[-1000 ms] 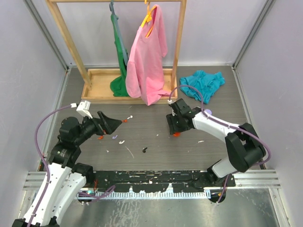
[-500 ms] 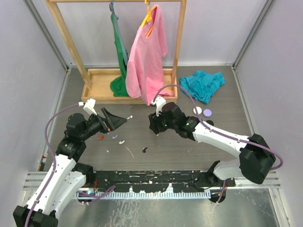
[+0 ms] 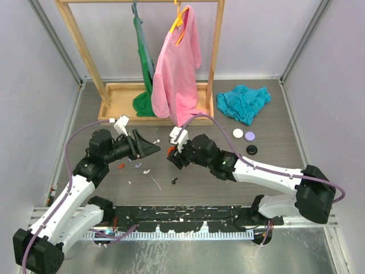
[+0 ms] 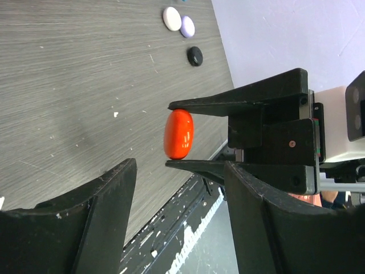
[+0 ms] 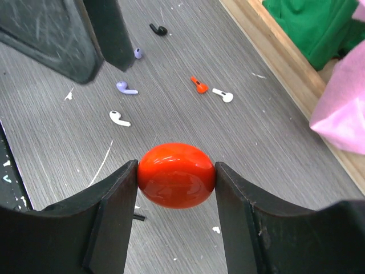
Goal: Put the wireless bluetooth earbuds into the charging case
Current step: Pick up the charging case at the center of the board.
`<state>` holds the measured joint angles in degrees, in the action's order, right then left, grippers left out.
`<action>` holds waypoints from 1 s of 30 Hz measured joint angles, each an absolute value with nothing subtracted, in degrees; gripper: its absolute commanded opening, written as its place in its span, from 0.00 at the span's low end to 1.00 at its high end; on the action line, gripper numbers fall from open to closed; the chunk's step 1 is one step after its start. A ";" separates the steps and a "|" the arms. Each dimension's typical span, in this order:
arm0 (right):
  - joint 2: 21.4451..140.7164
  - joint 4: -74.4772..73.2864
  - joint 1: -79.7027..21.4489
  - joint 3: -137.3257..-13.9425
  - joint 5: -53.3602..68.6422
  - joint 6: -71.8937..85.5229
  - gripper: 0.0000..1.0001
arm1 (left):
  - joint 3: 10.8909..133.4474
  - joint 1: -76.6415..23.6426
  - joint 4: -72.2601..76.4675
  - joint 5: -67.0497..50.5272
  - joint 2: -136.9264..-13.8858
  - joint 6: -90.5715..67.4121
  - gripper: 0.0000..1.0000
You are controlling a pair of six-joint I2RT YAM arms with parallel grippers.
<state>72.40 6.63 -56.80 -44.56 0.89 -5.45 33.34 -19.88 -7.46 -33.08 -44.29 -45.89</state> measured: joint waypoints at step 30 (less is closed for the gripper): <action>75.13 11.51 -60.77 -44.40 0.12 -10.35 0.55 | 38.44 -31.59 -11.00 -28.58 -54.81 -35.94 0.36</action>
<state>75.13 11.51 -60.77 -44.40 0.12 -10.35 38.44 -31.59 -11.00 -28.58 -54.81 -35.94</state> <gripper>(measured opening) 0.585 0.417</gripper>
